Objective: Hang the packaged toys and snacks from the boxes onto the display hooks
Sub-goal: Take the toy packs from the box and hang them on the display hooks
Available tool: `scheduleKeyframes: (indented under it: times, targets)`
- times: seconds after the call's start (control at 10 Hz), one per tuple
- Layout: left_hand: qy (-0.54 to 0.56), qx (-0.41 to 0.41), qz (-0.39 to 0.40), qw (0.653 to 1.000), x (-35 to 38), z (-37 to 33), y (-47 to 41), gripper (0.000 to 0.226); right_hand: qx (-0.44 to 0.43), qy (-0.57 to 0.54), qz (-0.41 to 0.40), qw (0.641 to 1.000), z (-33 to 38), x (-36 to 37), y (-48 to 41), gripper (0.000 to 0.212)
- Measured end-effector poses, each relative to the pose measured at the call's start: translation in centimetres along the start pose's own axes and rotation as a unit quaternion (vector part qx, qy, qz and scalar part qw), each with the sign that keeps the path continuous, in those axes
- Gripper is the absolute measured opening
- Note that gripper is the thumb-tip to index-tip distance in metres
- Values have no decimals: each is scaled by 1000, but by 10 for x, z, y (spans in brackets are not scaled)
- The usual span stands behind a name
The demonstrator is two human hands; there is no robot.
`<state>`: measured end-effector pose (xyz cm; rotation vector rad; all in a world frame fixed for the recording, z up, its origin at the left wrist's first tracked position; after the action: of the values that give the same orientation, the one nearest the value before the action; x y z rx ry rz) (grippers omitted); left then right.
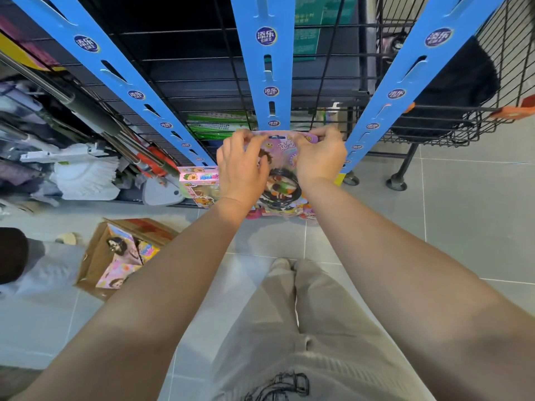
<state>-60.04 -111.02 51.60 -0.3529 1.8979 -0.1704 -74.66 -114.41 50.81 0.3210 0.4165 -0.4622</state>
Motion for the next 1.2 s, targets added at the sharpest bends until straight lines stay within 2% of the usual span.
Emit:
scheduleKeyframes:
  times: [0.2, 0.3, 0.4, 0.5, 0.6, 0.7, 0.8, 0.9, 1.0, 1.1, 1.2]
  targets:
    - [20, 15, 92, 995, 11, 1, 2, 48, 42, -1, 5, 999, -7, 1, -3, 38]
    - [26, 16, 117, 993, 17, 2, 6, 47, 23, 21, -4, 999, -8, 0, -3, 39]
    - [36, 7, 119, 992, 18, 4, 9, 47, 0, 50, -32, 998, -11, -4, -1, 44]
    - [60, -6, 109, 992, 19, 6, 14, 45, -23, 52, -15, 998, -22, -4, 6, 43]
    - [97, -47, 88, 990, 16, 18, 20, 42, -87, 87, 56, 991, -30, 8, 26, 45]
    - [145, -121, 66, 980, 10, 45, 33, 36, -156, 92, 126, 975, -26, 32, 56, 32]
    - [157, -190, 57, 967, -3, 84, 59, 35, -204, 109, 232, 945, -20, 68, 93, 23]
    - [175, -292, 60, 938, -21, 148, 102, 38, -248, 145, 339, 896, -18, 119, 144, 37]
    - [164, -390, 79, 903, -41, 223, 159, 26, -260, 190, 425, 846, -27, 176, 205, 43]
    - [175, -492, 83, 849, -59, 306, 226, 29, -265, 243, 501, 787, -42, 232, 273, 40]
    - [315, -604, 19, 731, -64, 383, 280, 40, -247, 298, 568, 726, -65, 281, 330, 22]
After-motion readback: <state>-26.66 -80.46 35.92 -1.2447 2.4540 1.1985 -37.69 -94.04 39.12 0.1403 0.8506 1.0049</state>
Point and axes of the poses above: each hand's wrist, its own y-axis away from the middle knuckle, its own x-axis out of the palm, z = x × y, the point moved 6 cm from there along -y, towards the middle knuckle, and after that the axes turned 5 degrees about -z, right-handed, at the moved point
